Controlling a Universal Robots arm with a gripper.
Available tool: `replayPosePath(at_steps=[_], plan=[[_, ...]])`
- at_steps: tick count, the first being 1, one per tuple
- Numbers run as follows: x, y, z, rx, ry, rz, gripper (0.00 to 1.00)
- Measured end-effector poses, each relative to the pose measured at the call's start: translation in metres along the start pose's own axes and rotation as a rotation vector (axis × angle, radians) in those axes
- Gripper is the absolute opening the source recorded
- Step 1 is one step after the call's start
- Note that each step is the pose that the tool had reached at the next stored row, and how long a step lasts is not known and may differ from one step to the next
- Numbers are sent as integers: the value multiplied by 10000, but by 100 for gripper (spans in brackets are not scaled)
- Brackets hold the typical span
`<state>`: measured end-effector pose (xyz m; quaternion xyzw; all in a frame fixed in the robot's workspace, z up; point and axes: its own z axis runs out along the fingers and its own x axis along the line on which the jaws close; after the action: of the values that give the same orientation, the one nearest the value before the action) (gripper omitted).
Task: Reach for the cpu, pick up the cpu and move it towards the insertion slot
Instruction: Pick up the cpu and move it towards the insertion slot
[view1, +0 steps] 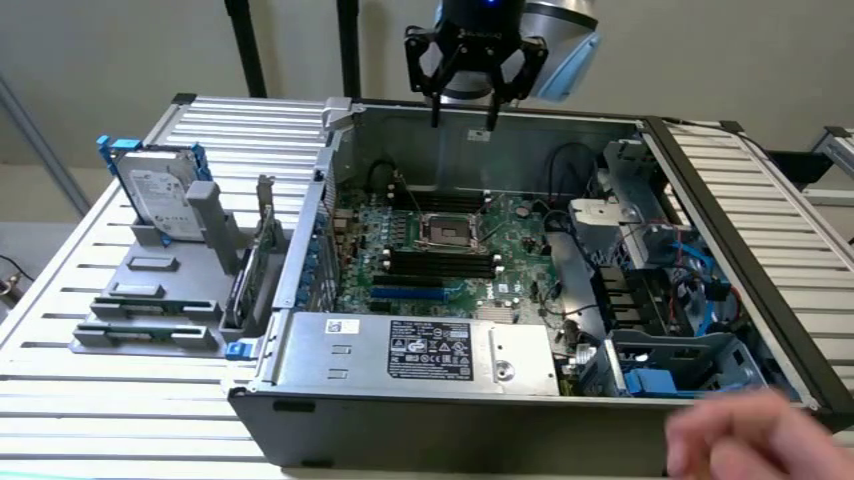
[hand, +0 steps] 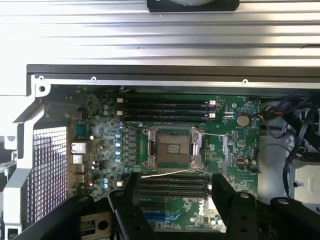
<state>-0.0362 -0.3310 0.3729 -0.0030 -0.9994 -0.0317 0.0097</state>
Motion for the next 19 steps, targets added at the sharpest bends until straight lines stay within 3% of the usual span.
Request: replayPosePath(at_steps=[12,19], plan=[[10,35,-546,21,-1,-1,69],[12,41,-648,24,-1,0,69]])
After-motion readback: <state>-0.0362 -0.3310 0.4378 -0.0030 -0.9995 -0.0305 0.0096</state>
